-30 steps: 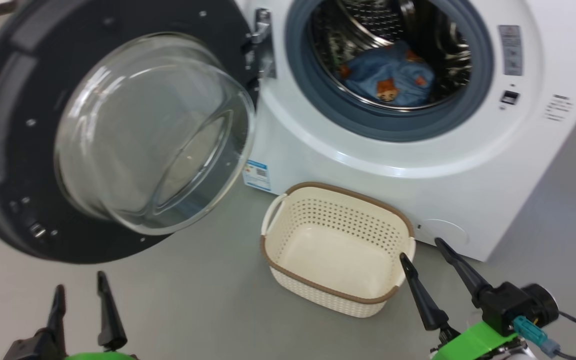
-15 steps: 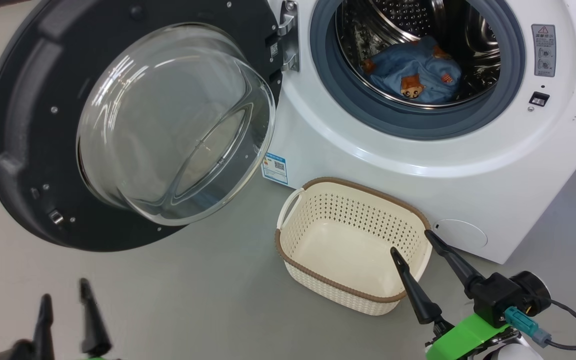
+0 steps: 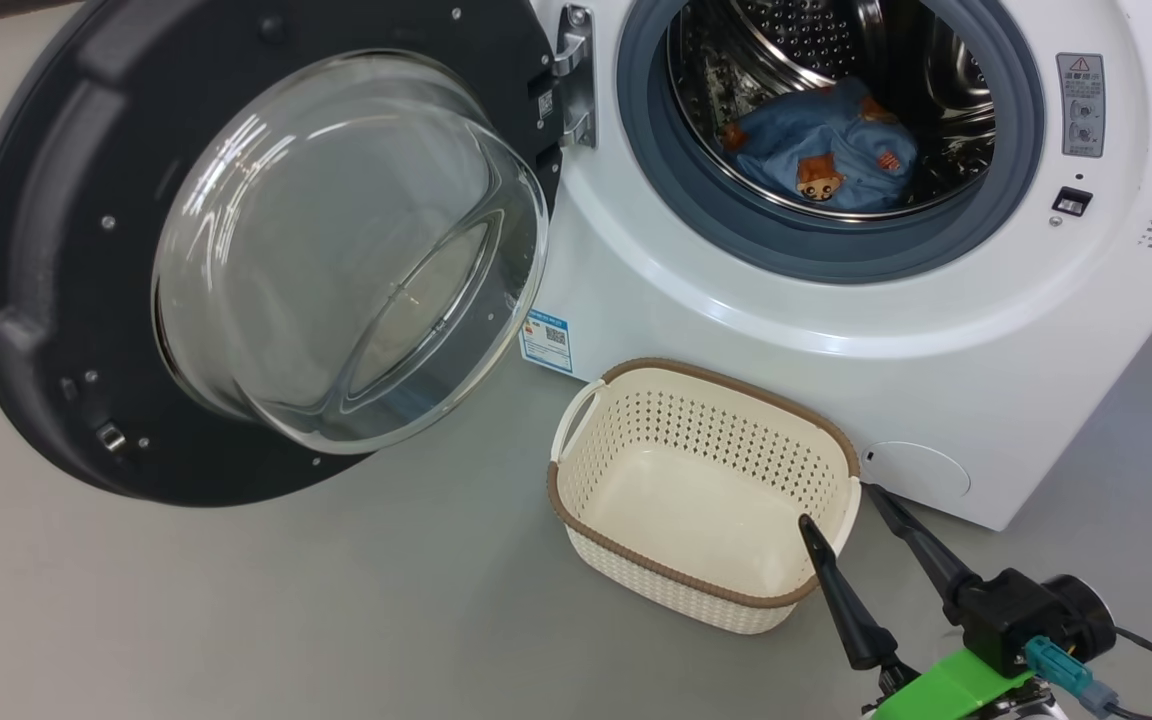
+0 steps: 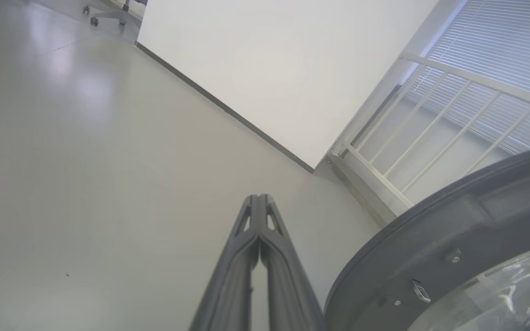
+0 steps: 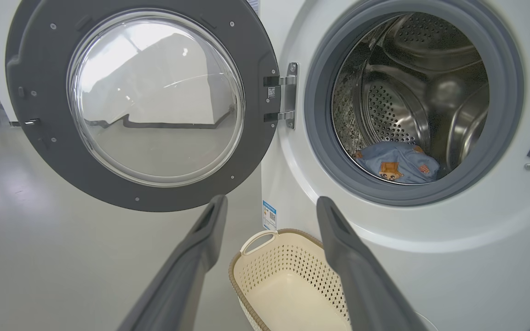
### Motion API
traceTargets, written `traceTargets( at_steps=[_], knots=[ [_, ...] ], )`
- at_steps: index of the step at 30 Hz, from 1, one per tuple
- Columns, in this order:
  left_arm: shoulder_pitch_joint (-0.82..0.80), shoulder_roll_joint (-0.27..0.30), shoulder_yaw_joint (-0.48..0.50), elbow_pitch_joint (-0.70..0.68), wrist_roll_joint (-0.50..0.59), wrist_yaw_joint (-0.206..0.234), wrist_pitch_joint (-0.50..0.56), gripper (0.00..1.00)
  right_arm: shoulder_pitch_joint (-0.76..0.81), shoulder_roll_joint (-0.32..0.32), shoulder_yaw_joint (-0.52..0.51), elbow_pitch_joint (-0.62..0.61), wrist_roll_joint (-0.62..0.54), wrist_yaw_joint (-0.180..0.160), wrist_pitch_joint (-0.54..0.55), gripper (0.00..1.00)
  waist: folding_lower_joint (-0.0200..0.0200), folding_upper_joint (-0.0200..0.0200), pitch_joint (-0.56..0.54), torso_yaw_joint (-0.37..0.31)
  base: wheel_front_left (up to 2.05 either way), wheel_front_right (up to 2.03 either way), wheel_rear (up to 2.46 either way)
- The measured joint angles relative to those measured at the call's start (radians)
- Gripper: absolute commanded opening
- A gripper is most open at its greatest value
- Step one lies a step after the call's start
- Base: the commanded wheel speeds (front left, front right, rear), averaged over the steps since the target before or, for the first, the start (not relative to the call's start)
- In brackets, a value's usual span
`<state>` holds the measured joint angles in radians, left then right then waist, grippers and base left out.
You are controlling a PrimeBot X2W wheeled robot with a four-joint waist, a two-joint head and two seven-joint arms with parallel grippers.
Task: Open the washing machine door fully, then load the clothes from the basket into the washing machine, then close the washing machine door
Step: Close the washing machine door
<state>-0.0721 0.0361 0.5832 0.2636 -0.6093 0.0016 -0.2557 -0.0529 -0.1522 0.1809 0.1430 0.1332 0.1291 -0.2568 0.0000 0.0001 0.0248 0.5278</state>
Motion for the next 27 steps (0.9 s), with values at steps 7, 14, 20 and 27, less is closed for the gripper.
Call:
traceTargets(
  at_steps=[7,14,20,27],
  knots=[
    [-0.183,0.160,0.116,0.273,-0.069,-0.040,0.000,0.00,0.023,0.001,-0.016,-0.010,0.000,0.000,0.000,1.00,0.0000,0.0000,0.009,-0.004,0.00,0.00,0.00],
    [-0.426,0.293,0.182,0.532,-0.212,-0.070,0.086,0.00,0.033,-0.006,-0.004,-0.016,0.000,0.000,0.000,1.00,0.0000,0.0000,0.024,-0.024,0.00,0.00,0.00],
    [-0.577,0.383,0.212,0.660,-0.268,-0.049,0.152,0.00,0.031,-0.011,0.008,-0.012,0.003,0.000,0.000,1.00,0.0001,0.0000,0.031,-0.057,0.00,0.00,0.00],
    [-0.733,0.434,0.223,0.753,-0.321,-0.028,0.232,0.00,0.031,-0.011,0.017,-0.005,0.003,0.000,0.000,1.00,0.0000,0.0000,0.039,-0.098,0.00,0.00,0.00]
  ],
)
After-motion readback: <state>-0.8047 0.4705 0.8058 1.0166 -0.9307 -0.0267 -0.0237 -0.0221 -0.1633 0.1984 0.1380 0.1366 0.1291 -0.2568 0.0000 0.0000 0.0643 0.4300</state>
